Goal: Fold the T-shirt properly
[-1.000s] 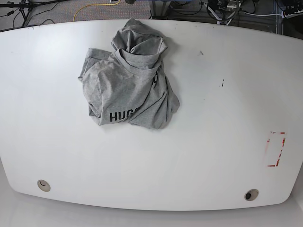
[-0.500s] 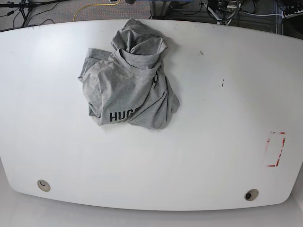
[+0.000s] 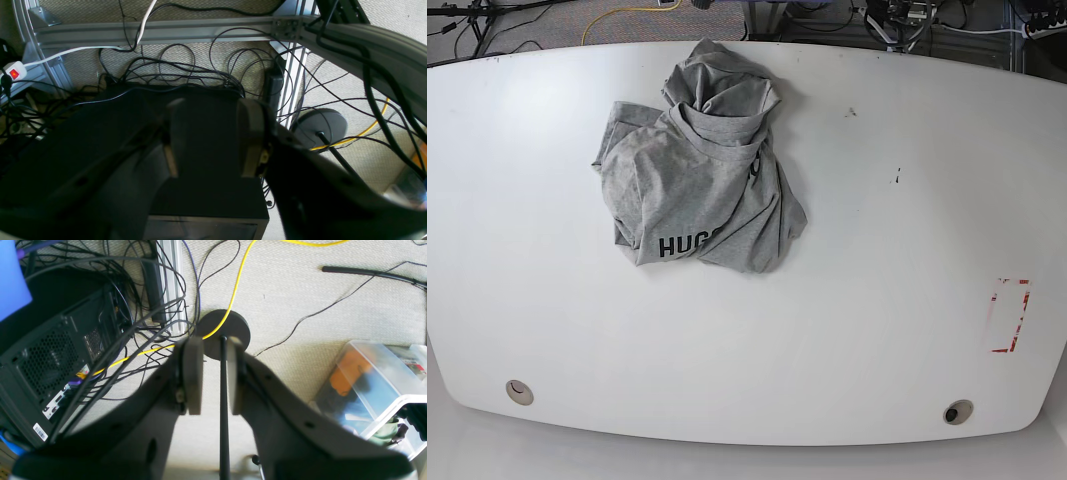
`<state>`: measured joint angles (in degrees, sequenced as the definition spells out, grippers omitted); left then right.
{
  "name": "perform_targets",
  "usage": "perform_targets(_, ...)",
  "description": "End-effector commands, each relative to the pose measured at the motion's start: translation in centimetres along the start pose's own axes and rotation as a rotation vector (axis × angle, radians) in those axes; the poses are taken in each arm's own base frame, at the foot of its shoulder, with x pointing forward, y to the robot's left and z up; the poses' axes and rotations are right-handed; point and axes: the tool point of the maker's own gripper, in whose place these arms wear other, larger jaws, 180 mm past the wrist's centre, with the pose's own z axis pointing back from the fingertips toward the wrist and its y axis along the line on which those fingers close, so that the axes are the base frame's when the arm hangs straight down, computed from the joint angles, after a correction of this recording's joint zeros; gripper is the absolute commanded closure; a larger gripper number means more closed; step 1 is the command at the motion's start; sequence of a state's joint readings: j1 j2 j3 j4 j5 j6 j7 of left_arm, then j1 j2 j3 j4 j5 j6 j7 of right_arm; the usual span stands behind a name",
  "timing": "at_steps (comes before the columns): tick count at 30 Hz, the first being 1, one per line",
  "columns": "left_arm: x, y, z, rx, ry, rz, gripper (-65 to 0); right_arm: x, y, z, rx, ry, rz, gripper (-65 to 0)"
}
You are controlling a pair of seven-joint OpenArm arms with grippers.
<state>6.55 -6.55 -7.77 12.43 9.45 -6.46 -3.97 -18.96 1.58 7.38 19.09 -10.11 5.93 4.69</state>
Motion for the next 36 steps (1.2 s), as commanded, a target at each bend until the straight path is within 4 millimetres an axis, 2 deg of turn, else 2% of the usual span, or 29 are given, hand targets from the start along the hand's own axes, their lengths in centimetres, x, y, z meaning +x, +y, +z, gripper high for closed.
perform_targets(1,0.38,0.48,0.01,0.008,-0.007,-0.007,-22.3,-0.73,-0.28,0.15,-0.007,0.013,0.001,-11.7)
perform_targets(25,1.01,0.36,-0.06,0.005,-0.018,-0.009,-22.1,-0.9,-0.14,0.16,-0.004,0.015,-0.003,-11.8)
perform_targets(36,0.57,0.61,0.01,0.008,-0.012,-0.015,-22.2,-1.23,-0.07,0.22,-0.004,0.02,-0.004,-11.8)
